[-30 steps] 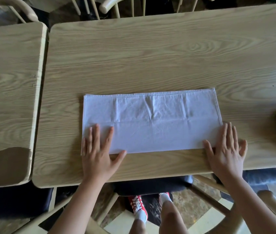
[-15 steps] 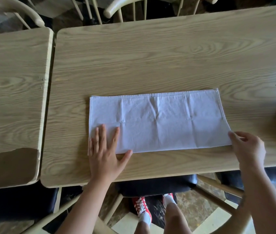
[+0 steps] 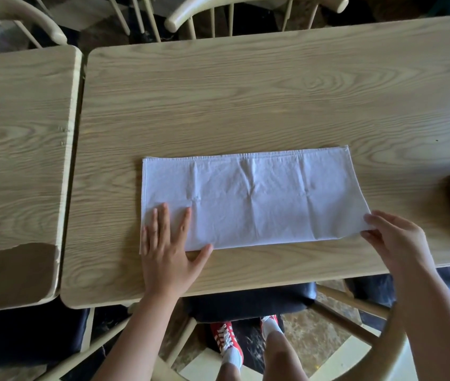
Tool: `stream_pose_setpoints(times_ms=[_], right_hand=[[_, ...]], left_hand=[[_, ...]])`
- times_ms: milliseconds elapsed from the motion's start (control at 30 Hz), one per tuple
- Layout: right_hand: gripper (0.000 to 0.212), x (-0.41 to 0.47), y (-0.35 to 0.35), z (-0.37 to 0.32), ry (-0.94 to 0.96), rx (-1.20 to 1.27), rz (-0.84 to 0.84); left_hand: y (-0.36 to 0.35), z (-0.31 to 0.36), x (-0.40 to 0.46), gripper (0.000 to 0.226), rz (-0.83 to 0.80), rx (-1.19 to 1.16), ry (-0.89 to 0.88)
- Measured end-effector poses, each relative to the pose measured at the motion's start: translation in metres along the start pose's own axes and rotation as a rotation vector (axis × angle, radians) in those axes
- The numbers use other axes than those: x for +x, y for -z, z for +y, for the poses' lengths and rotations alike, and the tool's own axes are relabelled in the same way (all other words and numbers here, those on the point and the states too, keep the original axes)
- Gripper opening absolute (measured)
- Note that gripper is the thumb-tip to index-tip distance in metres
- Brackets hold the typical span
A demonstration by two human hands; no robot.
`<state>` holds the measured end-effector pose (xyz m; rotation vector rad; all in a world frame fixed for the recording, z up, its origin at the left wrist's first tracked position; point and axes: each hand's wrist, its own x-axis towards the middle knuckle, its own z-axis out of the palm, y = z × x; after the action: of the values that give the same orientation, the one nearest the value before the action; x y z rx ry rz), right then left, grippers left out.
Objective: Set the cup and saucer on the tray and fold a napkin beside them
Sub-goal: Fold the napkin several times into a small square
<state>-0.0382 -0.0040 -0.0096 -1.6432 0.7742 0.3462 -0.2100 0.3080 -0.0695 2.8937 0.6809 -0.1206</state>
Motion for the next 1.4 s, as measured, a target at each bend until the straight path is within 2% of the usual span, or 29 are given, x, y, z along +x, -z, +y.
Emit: stream_pose_setpoints(times_ms=[33, 133, 400, 567, 633, 700, 767, 833, 867, 900, 967, 1100, 1167, 1300, 1400], right_hand=[[0.005, -0.002, -0.001, -0.002, -0.061, 0.063, -0.024], [0.012, -0.010, -0.006, -0.010, -0.129, 0.151, -0.083], [0.033, -0.066, -0.064, -0.062, 0.237, 0.161, -0.390], [0.021, -0.111, -0.125, -0.073, 0.395, 0.040, -0.607], [0.018, -0.130, -0.152, -0.066, 0.468, -0.048, -0.660], [0.015, -0.150, -0.182, -0.047, 0.554, -0.203, -0.689], [0.020, -0.166, -0.207, -0.015, 0.631, -0.480, -0.765], [0.043, -0.173, -0.218, 0.018, 0.680, -0.802, -0.833], [0.047, -0.172, -0.217, 0.030, 0.697, -0.883, -0.821], [0.045, -0.169, -0.213, 0.037, 0.710, -0.907, -0.777], [0.036, -0.155, -0.199, 0.042, 0.714, -0.850, -0.650], [0.028, -0.115, -0.164, 0.035, 0.812, -0.767, -0.312], [0.040, -0.098, -0.148, 0.033, 0.930, -0.777, -0.226], [0.086, -0.083, -0.124, 0.056, 1.094, -1.071, -0.287], [0.093, -0.082, -0.120, 0.075, 1.085, -1.100, -0.264]], left_hand=[[0.000, 0.000, 0.000, 0.080, 0.000, -0.001, 0.001], [0.000, 0.000, 0.000, 0.080, 0.002, -0.012, 0.004], [-0.002, 0.004, -0.002, 0.079, -0.003, -0.063, 0.044], [-0.002, 0.014, -0.013, 0.082, -0.028, -0.129, 0.073], [0.000, 0.010, -0.014, 0.080, 0.000, -0.277, 0.066], [0.009, 0.005, -0.016, 0.073, 0.121, -0.570, 0.126], [0.026, -0.005, -0.019, 0.053, 0.272, -0.852, 0.357], [0.039, -0.023, -0.017, 0.034, 0.158, -1.086, 0.656], [0.045, -0.033, -0.014, 0.032, 0.088, -1.171, 0.727], [0.049, -0.042, -0.011, 0.039, 0.047, -1.178, 0.717], [0.054, -0.051, -0.002, 0.051, 0.020, -1.039, 0.646], [0.057, -0.051, 0.017, 0.032, 0.015, -0.847, 0.584], [0.060, -0.049, 0.029, 0.033, 0.012, -0.704, 0.564], [0.071, -0.038, 0.047, 0.023, 0.031, -0.446, 0.493], [0.070, -0.036, 0.050, 0.021, -0.053, -0.389, 0.491]])
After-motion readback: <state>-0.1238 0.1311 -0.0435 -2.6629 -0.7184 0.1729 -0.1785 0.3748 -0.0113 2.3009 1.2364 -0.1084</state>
